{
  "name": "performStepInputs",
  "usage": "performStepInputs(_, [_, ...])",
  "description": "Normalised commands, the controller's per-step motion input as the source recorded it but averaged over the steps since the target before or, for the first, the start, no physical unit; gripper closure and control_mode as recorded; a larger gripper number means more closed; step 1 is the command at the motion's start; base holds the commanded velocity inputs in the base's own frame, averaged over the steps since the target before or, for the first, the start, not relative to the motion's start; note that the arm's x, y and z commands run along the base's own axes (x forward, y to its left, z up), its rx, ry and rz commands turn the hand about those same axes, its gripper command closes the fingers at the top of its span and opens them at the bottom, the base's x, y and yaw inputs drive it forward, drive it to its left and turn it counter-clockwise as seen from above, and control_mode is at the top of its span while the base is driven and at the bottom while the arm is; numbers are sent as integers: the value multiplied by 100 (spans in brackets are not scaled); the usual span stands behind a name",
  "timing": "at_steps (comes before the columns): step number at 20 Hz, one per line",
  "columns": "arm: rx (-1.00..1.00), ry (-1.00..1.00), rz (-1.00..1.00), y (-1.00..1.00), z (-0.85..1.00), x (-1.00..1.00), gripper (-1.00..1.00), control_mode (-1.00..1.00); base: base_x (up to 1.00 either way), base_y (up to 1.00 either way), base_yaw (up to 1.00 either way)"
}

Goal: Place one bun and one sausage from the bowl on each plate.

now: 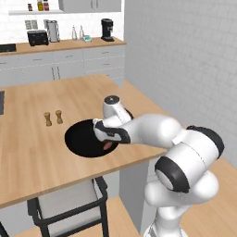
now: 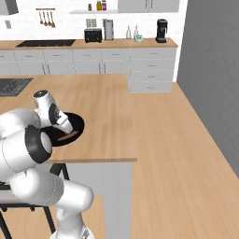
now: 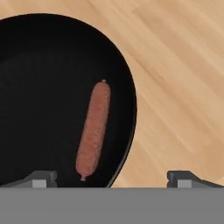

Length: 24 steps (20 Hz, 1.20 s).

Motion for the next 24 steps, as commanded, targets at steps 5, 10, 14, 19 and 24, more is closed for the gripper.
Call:
performStepInputs(5, [1, 4, -8, 9, -47, 10, -100, -100, 0, 0, 0])
performStepInputs(10, [0, 0, -6, 5, -39, 39, -100, -100, 0, 0, 0])
performStepInputs(14, [0, 0, -3, 2, -20, 77, -100, -100, 0, 0, 0])
performStepInputs(19, [0, 13, -2, 22, 0, 27, -100, -100, 0, 0, 0])
performStepInputs(24, [0, 13, 0, 19, 1, 7, -100, -100, 0, 0, 0])
